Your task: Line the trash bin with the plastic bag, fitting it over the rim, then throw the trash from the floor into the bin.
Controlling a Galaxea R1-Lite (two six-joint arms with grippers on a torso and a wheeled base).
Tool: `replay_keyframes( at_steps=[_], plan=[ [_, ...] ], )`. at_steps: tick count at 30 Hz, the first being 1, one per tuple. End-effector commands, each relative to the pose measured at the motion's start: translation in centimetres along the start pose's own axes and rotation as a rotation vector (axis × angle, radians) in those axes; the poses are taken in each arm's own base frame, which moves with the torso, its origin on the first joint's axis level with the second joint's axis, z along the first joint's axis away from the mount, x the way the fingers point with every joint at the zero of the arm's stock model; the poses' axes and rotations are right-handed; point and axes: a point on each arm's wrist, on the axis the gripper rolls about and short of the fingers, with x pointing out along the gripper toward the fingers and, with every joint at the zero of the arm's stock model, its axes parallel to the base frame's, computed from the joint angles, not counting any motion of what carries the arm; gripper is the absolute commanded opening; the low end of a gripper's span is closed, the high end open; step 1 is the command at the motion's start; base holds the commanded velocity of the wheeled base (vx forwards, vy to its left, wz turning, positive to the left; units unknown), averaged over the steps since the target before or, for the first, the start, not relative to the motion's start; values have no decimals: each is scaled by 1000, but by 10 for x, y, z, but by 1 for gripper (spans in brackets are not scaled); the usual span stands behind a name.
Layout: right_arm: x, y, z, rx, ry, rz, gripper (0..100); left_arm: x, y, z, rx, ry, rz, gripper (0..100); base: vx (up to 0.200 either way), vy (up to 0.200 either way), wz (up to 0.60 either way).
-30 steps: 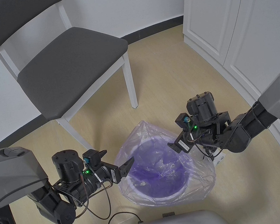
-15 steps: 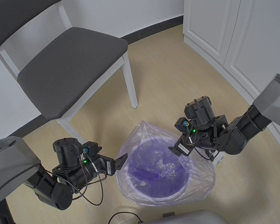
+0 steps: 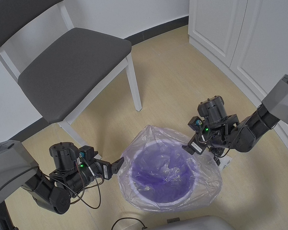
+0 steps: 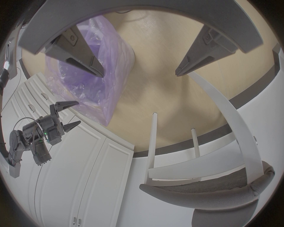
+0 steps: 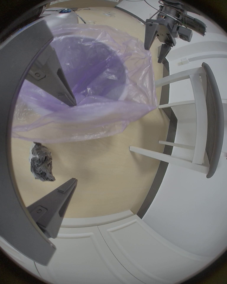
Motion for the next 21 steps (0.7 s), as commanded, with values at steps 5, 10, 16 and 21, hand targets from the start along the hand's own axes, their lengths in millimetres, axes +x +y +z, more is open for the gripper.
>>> replay_keyframes(
  at_steps=[5, 10, 16, 21],
  plan=[
    [0, -14, 1, 19, -12, -26, 100, 9, 4, -7, -5, 13, 7, 100, 0, 0, 0],
    [6, -17, 1, 26, -15, -34, 100, 21, 17, -6, -11, -7, 34, 100, 0, 0, 0],
    [25, -15, -2, 36, -11, -36, 100, 39, 26, -7, -16, -21, 48, 100, 0, 0, 0],
    [37, -11, -7, 39, 0, -33, 100, 50, 26, -16, -18, -5, 44, 100, 0, 0, 0]
  ],
)
